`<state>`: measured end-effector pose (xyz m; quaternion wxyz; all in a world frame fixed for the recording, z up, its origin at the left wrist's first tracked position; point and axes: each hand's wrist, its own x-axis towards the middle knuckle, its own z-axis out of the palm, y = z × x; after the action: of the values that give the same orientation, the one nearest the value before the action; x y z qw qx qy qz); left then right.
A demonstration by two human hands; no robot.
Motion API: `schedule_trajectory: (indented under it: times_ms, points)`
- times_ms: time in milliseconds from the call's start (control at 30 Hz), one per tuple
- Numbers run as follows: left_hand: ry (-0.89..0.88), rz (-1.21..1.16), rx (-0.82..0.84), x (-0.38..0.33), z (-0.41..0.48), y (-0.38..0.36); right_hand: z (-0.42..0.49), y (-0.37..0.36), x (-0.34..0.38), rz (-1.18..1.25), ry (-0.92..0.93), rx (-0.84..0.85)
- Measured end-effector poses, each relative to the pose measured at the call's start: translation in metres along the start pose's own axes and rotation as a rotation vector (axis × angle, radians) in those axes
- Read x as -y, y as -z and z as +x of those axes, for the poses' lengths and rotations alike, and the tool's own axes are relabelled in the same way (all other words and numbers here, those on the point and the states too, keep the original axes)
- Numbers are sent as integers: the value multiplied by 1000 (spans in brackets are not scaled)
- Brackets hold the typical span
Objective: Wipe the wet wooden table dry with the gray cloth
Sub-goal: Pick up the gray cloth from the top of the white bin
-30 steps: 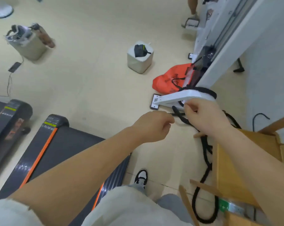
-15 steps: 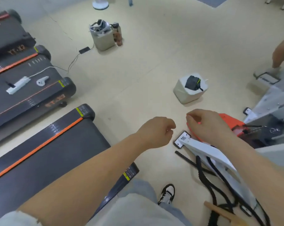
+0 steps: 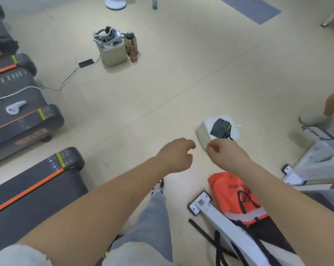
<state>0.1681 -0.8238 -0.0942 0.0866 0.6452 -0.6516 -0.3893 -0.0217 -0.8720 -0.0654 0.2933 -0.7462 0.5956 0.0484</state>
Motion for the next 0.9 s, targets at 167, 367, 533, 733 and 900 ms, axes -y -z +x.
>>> schedule_trajectory:
  times_ms: [167, 367, 533, 733, 900]
  points:
    - [-27, 41, 83, 6, 137, 31, 129, 29, -31, -25, -139, 26]
    - [-1, 22, 179, -5, 264, 40, 253, 56, -86, -51, -201, 61]
    - [32, -14, 150, 9, 371, 12, 348, 49, -143, 127, -283, 80]
    - [36, -101, 258, 76, 514, -90, 469, -58, -249, 375, -512, 25]
    - [-12, -105, 275, 138, 637, -202, 567, -167, -349, 311, -587, -100]
